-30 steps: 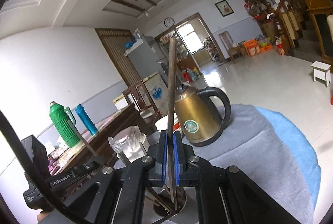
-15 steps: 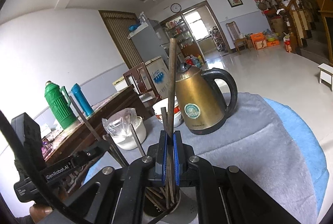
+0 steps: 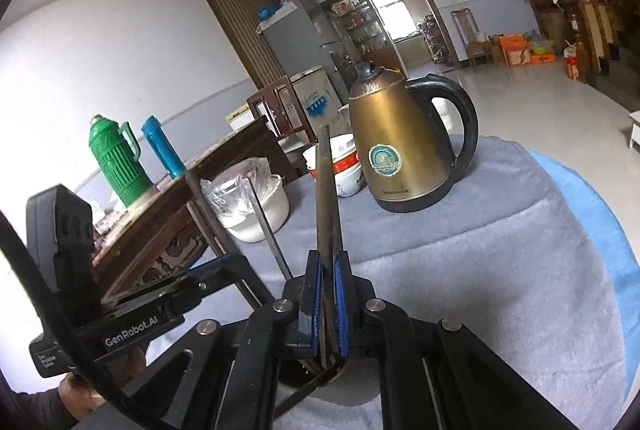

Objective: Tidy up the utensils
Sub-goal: 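Open both tools and pull them back from the holder cup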

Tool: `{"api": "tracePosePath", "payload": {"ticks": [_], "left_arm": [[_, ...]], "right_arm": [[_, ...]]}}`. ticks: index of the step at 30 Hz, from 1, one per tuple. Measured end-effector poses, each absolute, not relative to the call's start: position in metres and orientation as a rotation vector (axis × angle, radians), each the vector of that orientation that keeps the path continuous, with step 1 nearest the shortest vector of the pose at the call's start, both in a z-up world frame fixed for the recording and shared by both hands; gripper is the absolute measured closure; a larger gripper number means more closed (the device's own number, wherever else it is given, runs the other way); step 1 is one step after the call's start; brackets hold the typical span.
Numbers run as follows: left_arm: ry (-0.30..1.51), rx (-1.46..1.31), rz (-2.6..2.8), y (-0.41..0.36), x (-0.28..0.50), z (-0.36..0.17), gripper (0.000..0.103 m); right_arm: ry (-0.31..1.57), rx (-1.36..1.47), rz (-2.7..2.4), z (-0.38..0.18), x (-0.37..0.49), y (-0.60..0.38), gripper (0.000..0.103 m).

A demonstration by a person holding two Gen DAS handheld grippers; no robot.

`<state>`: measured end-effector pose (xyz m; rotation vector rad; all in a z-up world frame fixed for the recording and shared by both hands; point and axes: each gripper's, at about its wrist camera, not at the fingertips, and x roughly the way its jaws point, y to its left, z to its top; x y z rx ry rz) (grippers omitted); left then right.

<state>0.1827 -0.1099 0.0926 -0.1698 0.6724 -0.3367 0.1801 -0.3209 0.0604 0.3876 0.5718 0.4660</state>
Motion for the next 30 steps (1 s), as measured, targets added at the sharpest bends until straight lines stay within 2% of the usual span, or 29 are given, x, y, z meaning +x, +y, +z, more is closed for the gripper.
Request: {"api": "tracePosePath", "payload": {"ticks": [2,6,9,11,12,13,14,15,17,21,30], "left_arm": [[0.654,-0.177,-0.327,-0.106,0.177,0.099,0.056],[0.615,-0.195,-0.312,-0.093,0.163,0.112,0.052],[0.588,-0.219,-0.285,-0.077,0.148,0.121,0.042],[0.574,-0.222,-0.269,-0.07,0.139,0.124,0.036],[0.568,-0.218,-0.261,-0.066,0.133,0.125,0.035],[0.564,-0.214,-0.257,-0.063,0.128,0.125,0.032],[0.56,-0.21,-0.253,-0.061,0.123,0.124,0.031],[0.557,-0.207,-0.247,-0.057,0.117,0.122,0.031],[0.56,-0.209,-0.237,-0.051,0.108,0.119,0.026],[0.6,-0.201,-0.229,-0.045,0.097,0.105,0.025],[0.714,-0.156,-0.199,-0.046,0.081,0.069,0.024]], "right_arm": [[0.573,0.394,0.452,0.063,0.178,-0.325,0.093],[0.55,0.425,0.411,0.071,0.166,-0.338,0.093],[0.521,0.468,0.363,0.078,0.15,-0.353,0.093],[0.503,0.494,0.326,0.082,0.14,-0.363,0.081],[0.49,0.505,0.305,0.084,0.133,-0.367,0.065],[0.478,0.514,0.282,0.087,0.127,-0.371,0.039],[0.45,0.525,0.243,0.089,0.116,-0.375,0.029],[0.428,0.529,0.222,0.092,0.108,-0.378,0.025],[0.398,0.54,0.188,0.096,0.089,-0.382,0.025],[0.39,0.548,0.147,0.092,0.055,-0.379,0.025],[0.511,0.395,0.177,0.06,0.0,-0.318,0.025]]}}
